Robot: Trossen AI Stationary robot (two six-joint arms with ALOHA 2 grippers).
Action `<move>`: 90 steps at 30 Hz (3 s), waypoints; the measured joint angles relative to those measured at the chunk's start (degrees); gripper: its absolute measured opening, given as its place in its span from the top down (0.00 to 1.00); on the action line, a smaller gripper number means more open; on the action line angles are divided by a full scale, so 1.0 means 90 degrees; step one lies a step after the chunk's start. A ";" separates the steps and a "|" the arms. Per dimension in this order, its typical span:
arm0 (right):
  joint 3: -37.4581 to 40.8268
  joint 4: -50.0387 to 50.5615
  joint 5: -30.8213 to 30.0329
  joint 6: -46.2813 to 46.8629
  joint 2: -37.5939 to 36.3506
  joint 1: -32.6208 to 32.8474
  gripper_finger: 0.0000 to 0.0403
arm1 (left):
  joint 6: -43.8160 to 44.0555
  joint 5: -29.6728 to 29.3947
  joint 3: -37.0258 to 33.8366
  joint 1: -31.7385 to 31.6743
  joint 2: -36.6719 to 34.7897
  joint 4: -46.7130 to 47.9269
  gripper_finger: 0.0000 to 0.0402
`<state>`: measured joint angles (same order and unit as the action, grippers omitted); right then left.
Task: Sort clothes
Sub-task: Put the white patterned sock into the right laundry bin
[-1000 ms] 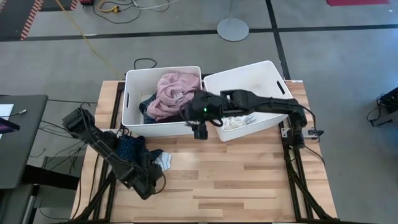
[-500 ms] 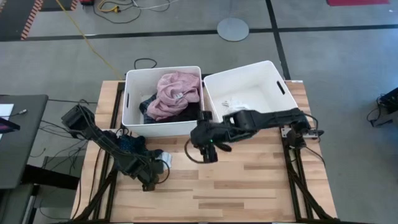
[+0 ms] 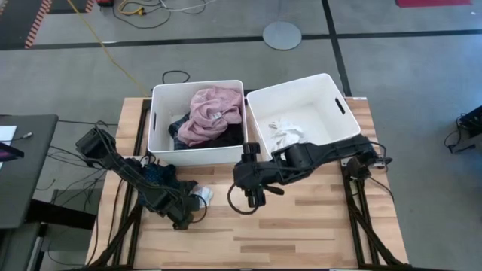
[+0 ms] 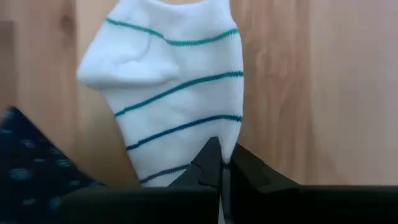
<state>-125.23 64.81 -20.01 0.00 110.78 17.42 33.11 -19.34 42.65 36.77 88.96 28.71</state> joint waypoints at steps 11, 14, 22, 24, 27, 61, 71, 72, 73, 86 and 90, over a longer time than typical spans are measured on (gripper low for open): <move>0.0000 -0.0224 -0.0367 0.0010 0.0042 0.0253 0.28 | -0.1091 -0.1251 0.0864 0.0369 -0.1161 0.0047 1.00; 0.0004 -0.0399 -0.0362 -0.0032 0.0127 0.0341 0.28 | -0.1271 -0.1623 0.0928 0.0541 -0.1570 0.0045 1.00; 0.0896 -0.1814 -0.0212 -0.0407 0.0126 0.0555 0.28 | -0.1406 -0.2634 0.0931 0.0869 -0.2130 0.0020 1.00; 0.1276 -0.2474 -0.0014 -0.0555 0.0102 0.0555 0.28 | -0.1450 -0.2776 0.0931 0.0915 -0.2131 0.0007 1.00; 0.1726 -0.3180 0.0084 -0.0675 0.0117 0.0550 0.28 | -0.1581 -0.2889 0.0931 0.0920 -0.2131 -0.0139 1.00; 0.3446 -0.6414 0.1529 -0.0210 0.0117 -0.0085 0.35 | -0.5283 -0.3095 0.0936 0.0883 -0.2133 -0.3293 1.00; 0.3446 -0.6345 0.1527 -0.0431 0.0119 -0.0201 0.89 | -0.5489 -0.3298 0.0936 0.0873 -0.2133 -0.3286 1.00; 0.3446 -0.6340 0.1527 -0.0494 0.0118 -0.0210 0.94 | -0.5509 -0.3358 0.0936 0.0873 -0.2133 -0.3277 1.00; 0.3446 -0.6331 0.1527 -0.0539 0.0119 -0.0226 0.96 | -0.5517 -0.3393 0.0936 0.0873 -0.2136 -0.3268 1.00; 0.3209 -0.6064 0.1500 -0.1045 -0.0109 -0.0586 0.99 | -0.5153 -0.4887 0.0945 0.1188 -0.2408 -0.2644 0.75; 0.3021 -0.5906 0.1497 -0.1349 -0.0252 -0.0697 1.00 | -0.4518 -0.5312 0.0945 0.1461 -0.2743 -0.2094 0.67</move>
<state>-98.04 11.66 -6.54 -12.13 108.52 11.14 -7.55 -67.15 51.16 49.91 64.27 9.87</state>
